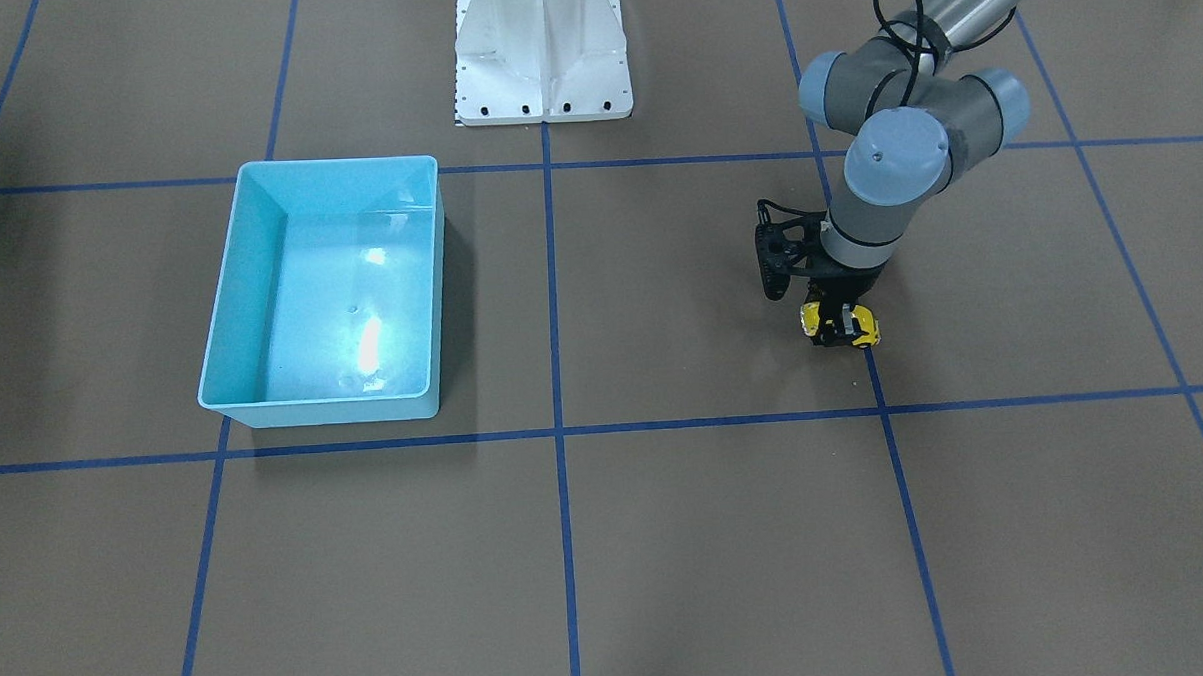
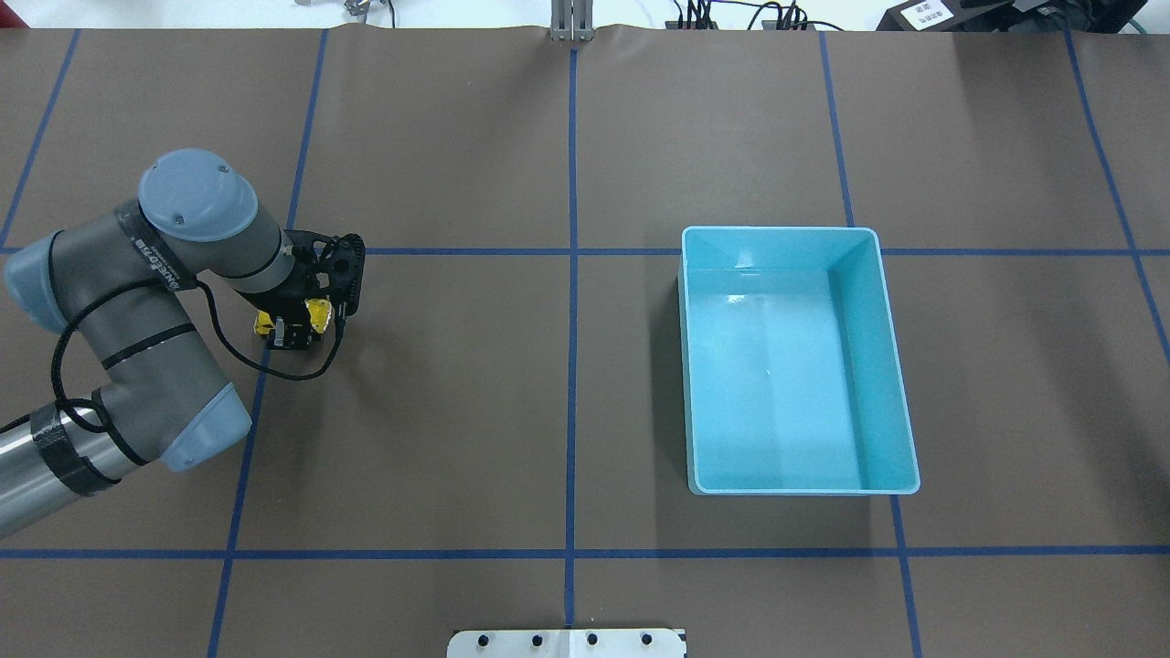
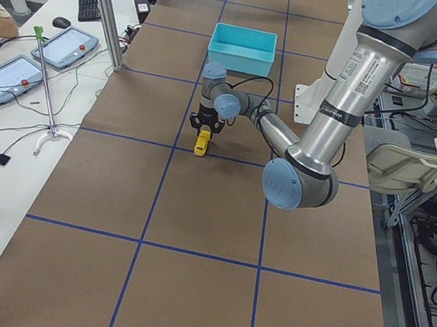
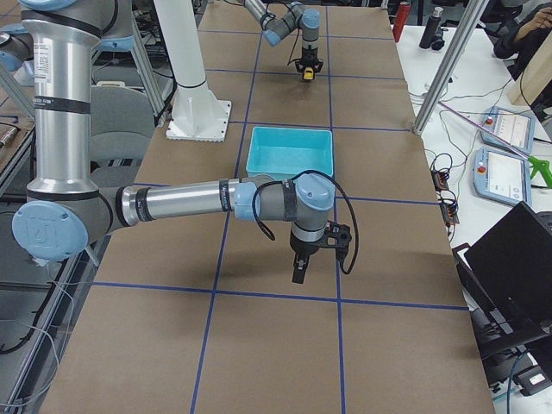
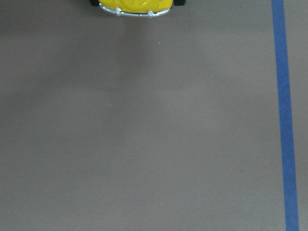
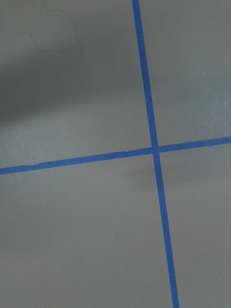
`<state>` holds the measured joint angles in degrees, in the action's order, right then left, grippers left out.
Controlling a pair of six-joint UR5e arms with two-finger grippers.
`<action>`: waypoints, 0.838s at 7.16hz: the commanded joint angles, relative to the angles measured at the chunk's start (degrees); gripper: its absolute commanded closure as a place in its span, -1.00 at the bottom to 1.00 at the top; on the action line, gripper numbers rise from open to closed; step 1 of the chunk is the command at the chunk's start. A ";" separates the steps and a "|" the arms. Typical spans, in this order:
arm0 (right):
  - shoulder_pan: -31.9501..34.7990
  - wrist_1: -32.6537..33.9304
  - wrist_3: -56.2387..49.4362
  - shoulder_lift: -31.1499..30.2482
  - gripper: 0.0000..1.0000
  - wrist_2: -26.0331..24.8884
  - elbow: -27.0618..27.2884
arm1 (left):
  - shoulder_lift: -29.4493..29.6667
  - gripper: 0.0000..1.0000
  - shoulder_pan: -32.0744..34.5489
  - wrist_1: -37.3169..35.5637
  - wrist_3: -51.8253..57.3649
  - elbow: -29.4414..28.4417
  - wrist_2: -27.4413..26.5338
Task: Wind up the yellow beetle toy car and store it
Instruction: 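Slide the car along the table farther from the robot with the left gripper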
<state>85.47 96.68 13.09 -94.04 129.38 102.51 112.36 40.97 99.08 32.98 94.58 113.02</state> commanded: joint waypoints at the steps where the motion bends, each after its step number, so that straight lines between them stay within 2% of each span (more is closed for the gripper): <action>1: -0.05 0.00 0.00 0.00 -1.00 0.00 0.06 | -0.03 1.00 0.07 0.06 0.24 -0.01 0.00; 6: -0.48 0.00 0.00 0.00 -1.00 0.09 0.06 | -0.56 1.00 0.86 0.06 1.56 -0.10 1.58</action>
<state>85.30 96.65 13.10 -94.04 129.43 102.60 111.90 41.60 99.16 34.21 94.48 114.40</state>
